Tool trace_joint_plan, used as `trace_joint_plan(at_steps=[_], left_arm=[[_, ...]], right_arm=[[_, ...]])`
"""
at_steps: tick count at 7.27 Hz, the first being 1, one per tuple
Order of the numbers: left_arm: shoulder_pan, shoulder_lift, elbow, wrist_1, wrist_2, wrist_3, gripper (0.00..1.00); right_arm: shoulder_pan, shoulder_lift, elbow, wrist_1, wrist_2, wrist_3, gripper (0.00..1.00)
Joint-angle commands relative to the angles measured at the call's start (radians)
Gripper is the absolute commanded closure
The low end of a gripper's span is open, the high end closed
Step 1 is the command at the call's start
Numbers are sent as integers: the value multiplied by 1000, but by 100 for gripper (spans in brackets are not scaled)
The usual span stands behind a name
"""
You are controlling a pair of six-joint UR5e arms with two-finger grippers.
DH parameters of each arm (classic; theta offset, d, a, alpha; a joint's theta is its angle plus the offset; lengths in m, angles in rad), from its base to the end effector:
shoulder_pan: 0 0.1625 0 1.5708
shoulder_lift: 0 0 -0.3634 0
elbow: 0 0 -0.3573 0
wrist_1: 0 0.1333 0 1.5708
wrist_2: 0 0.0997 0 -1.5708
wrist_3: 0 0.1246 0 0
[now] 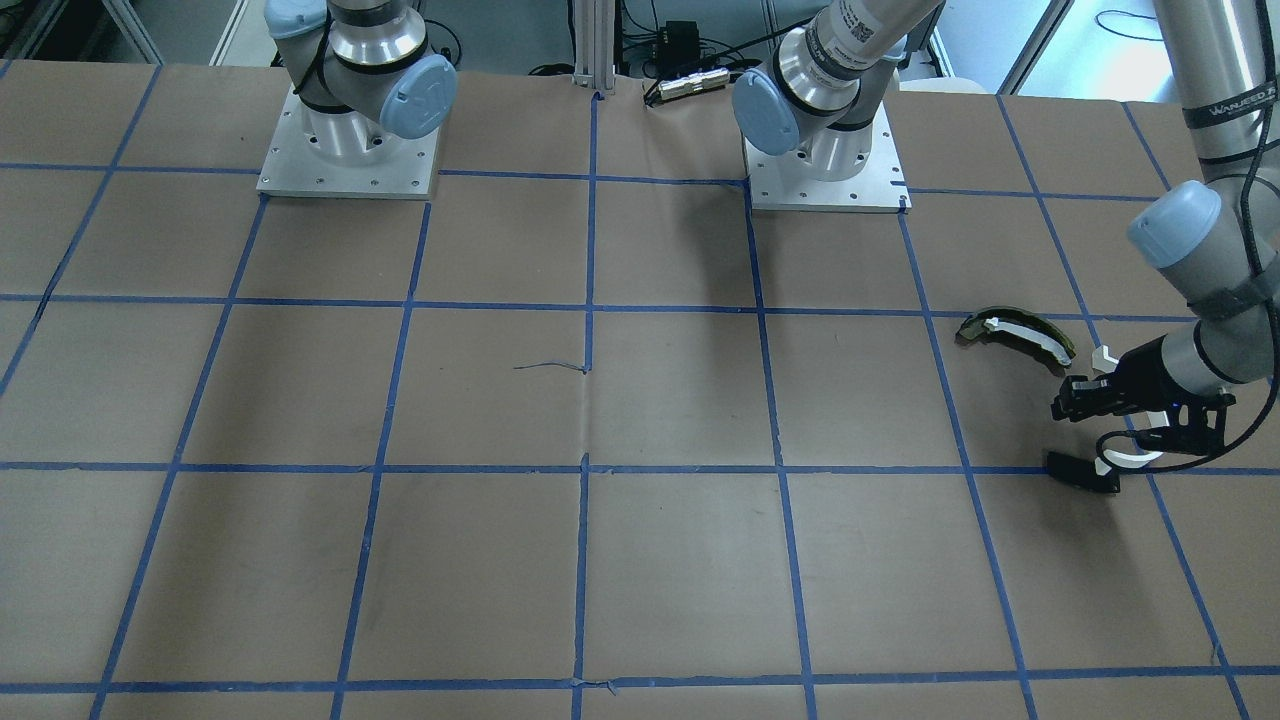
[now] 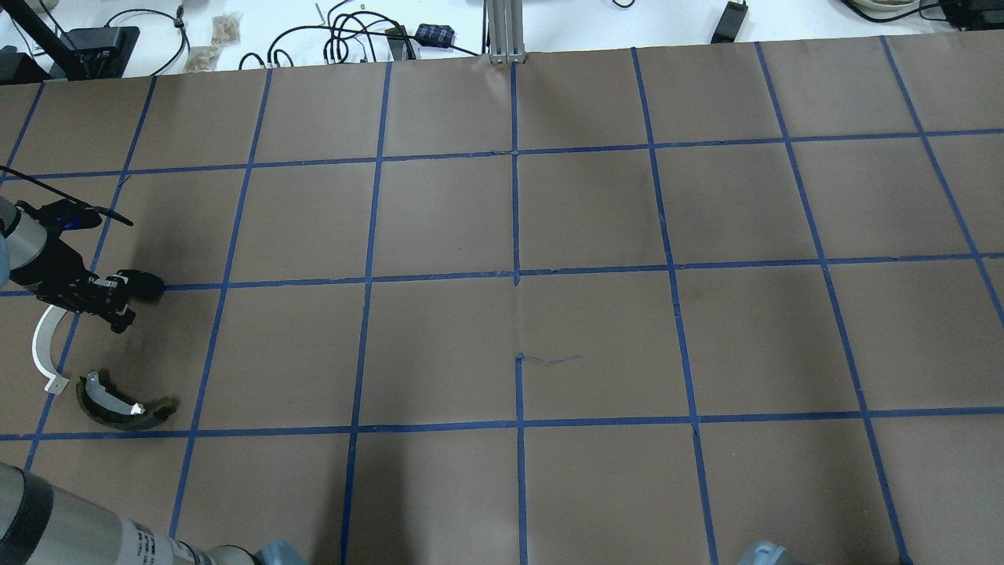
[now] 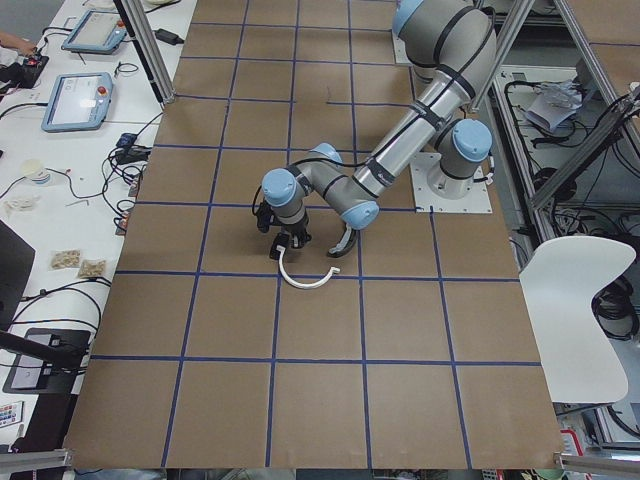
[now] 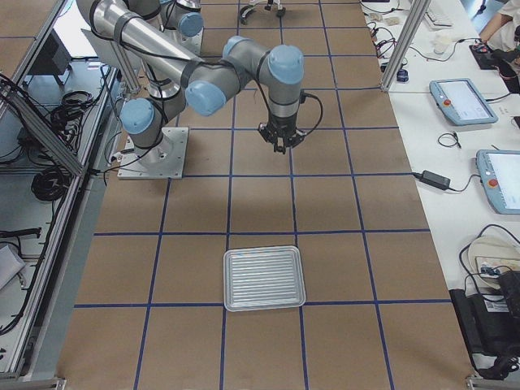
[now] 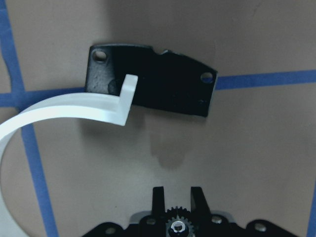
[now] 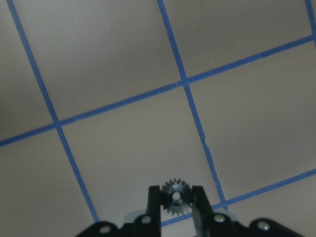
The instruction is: Place bearing gear from tray to pile
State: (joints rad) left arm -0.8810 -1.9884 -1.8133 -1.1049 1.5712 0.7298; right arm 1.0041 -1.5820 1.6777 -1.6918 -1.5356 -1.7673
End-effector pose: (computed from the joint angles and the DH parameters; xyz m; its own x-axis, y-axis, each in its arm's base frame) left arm 0.2176 -0.4731 0.1341 -0.9913 0.0304 0.1284 0.0489 0.9884 0.1441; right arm -0.1278 -0.4573 0.3698 -0.3616 -0.9318 0.0317 -0.9322 0.3608 -0.0296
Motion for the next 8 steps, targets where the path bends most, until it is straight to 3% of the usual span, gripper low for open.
trace_joint_plan(at_steps=[1,2,3,4,8], left_arm=[[-1,-13,-1,2,-19,-3,100],[-1,-15,-1,2,-19,-3,72],[-1,-15,-1,0,-19,-3,28],[-7,-13,-1,-1,-17,-3,15],[-41,16,-1,-16,-13,-10,5]], right_arm=[[300,-81,-18,44,11,486,100],[450,-78,-23,31,8,702,98],[553,-57,-23,26,14,961,98],[647,-20,-24,-33,46,1132,94],[966,179,-20,-291,57,1627,95]])
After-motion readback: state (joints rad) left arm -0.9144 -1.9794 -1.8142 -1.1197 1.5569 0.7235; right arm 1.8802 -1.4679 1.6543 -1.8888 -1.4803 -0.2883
